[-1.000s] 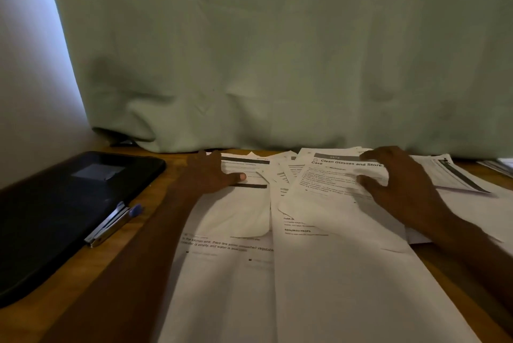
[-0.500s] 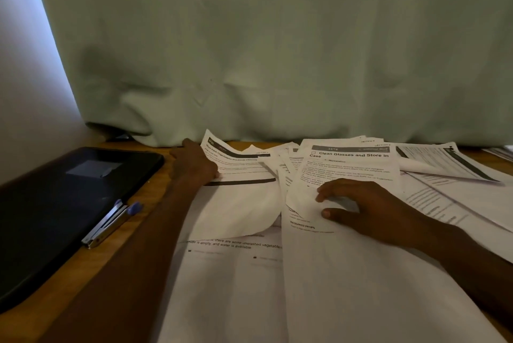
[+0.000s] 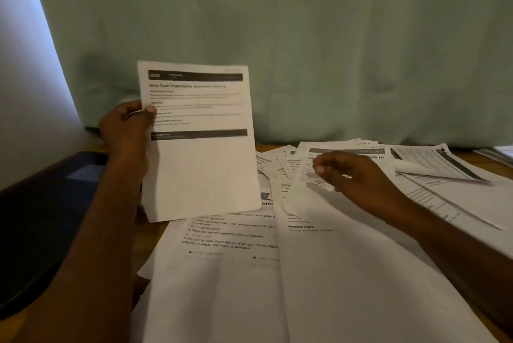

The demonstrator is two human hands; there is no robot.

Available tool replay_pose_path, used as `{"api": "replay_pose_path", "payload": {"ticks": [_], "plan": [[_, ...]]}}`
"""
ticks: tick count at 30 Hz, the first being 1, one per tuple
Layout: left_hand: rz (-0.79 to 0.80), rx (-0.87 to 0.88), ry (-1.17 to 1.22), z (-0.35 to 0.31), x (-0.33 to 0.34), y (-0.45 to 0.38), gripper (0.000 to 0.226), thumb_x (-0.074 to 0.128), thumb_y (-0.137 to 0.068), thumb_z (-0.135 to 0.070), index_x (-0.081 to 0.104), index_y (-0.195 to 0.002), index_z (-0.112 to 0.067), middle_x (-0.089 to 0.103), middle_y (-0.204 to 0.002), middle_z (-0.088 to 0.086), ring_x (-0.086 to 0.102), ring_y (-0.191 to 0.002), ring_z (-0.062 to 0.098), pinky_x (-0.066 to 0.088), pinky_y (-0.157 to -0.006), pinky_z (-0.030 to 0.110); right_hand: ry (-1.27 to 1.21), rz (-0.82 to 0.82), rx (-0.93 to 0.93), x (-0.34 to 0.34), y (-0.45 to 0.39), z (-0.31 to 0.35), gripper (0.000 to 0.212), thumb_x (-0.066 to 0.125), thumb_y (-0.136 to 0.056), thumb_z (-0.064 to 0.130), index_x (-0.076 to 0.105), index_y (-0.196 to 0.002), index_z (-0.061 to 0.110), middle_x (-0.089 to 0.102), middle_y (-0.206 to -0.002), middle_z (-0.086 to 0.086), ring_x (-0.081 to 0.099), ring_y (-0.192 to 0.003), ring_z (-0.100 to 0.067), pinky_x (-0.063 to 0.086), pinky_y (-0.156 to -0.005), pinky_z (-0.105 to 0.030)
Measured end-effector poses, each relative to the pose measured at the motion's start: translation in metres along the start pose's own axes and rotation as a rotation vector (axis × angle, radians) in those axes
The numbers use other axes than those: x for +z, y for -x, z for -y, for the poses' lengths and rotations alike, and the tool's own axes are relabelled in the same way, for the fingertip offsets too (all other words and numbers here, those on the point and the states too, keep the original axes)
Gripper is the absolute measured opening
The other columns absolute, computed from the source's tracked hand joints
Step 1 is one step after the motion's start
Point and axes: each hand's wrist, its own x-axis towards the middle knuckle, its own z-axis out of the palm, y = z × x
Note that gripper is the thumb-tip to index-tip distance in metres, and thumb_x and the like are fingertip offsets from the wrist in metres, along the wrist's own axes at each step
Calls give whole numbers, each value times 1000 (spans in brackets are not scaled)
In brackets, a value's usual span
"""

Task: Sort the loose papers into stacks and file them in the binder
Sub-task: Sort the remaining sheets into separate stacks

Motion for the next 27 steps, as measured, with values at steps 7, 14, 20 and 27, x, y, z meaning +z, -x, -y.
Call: {"api": "replay_pose_path", "payload": {"ticks": [7,14,20,27], "plan": [[107,-152,192,20,27,13,20,74,-92,-9,70,-111,-6,77,-104,9,76,-94,23,63,-78,32,-400,253,231,41,-36,61,41,77,-84,48,70,-117,25,78,-106,5,74,-100,-22,62,-84,-42],[766,-439,41,25,30,32,43,73,-92,-17,65,-133,-10,70,-128,12,68,-117,32,53,-101,47,-654,-1,271,45,-28,25,19,73,-91,7,73,-110,8,78,-105,-7,75,-98,-26,63,-78,-36],[476,-375,186,21,31,45,39,76,-90,-11,64,-127,-9,72,-123,16,72,-107,33,57,-91,57,-486,-16,229,39,-22,42,29,74,-93,36,71,-112,15,77,-94,0,75,-87,-21,55,-65,-28],[154,-274,67,44,-31,5,41,80,-87,-19,66,-126,-16,74,-117,2,72,-105,21,60,-89,45,211,464,83,67,-1,56,70,81,-70,65,61,-128,31,63,-124,13,59,-114,-8,48,-98,-33]]}}
